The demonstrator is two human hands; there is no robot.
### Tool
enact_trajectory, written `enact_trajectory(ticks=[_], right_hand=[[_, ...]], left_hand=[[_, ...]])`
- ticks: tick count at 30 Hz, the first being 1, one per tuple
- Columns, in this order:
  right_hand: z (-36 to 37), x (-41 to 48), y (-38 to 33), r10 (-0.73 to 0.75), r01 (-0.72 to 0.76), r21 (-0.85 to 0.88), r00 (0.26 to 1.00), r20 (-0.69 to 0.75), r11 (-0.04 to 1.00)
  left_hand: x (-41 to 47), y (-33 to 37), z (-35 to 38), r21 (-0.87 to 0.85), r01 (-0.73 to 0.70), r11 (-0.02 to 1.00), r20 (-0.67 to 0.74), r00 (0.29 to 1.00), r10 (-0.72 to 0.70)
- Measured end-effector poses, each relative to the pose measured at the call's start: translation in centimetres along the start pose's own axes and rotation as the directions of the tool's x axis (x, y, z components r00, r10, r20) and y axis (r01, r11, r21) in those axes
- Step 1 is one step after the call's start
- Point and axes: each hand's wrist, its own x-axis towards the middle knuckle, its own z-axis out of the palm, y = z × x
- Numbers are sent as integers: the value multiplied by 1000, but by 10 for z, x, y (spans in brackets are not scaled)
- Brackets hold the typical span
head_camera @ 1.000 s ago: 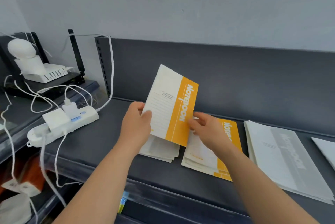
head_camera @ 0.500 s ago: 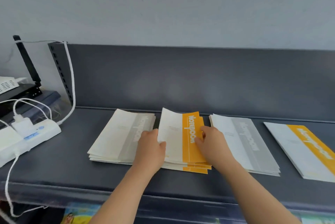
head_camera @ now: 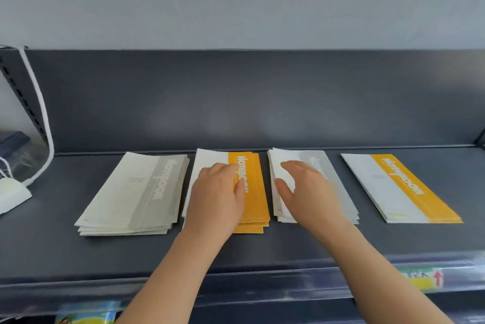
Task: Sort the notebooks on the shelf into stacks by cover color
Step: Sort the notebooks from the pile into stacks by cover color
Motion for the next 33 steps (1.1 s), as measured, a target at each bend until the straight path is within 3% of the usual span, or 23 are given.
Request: enact_trajectory(ticks=[9,21,33], right_hand=[[-79,-35,115,94,-102,-59,987,-127,993],[-209,-95,333,234,-259,-99,949,-212,961],[-291,-94,490,366,-417,-83,863,-347,905]], left_hand=[[-7,126,57,-112,-156,981,21,987,159],[-27,345,177,-313,-209,926,43,971,234],[3,504,268,-441,-296,847,112,918,380]])
